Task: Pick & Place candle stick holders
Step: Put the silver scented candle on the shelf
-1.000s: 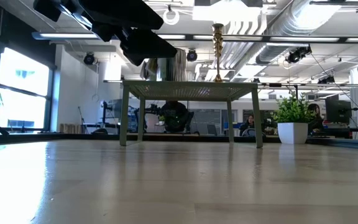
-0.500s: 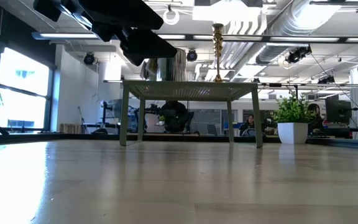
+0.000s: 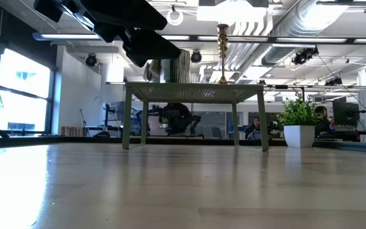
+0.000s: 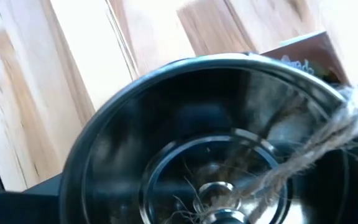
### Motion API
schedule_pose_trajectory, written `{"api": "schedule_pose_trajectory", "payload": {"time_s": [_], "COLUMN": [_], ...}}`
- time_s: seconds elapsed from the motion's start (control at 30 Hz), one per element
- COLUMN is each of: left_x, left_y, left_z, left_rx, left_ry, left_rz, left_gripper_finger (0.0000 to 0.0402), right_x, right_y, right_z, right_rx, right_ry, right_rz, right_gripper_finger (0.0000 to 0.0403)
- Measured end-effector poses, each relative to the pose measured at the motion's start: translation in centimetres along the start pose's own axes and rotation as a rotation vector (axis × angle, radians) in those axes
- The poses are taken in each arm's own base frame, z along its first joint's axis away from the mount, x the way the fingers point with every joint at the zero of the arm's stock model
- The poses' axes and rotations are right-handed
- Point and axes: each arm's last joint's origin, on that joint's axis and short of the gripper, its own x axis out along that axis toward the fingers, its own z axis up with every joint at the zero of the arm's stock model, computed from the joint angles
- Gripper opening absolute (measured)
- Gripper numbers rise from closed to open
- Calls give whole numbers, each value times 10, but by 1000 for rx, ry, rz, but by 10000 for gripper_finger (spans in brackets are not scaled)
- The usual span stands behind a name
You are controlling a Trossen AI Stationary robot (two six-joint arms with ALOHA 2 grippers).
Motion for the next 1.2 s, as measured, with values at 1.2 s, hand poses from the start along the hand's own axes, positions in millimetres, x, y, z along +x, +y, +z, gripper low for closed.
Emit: {"api": "schedule_pose_trajectory", "payload": {"time_s": [1.2], "left_x": [-11], "left_y": [-58], "left_z": [-8], "left_rx": [333], "left_ry": [-83], "left_rz": [463], "left_gripper_finger": [380], "right_x": [3], "right_y": [4], "right_z": [15], "right_rx": [-24], "right_ry": [-84], "right_rz": [51], "right_gripper_finger": [342]}}
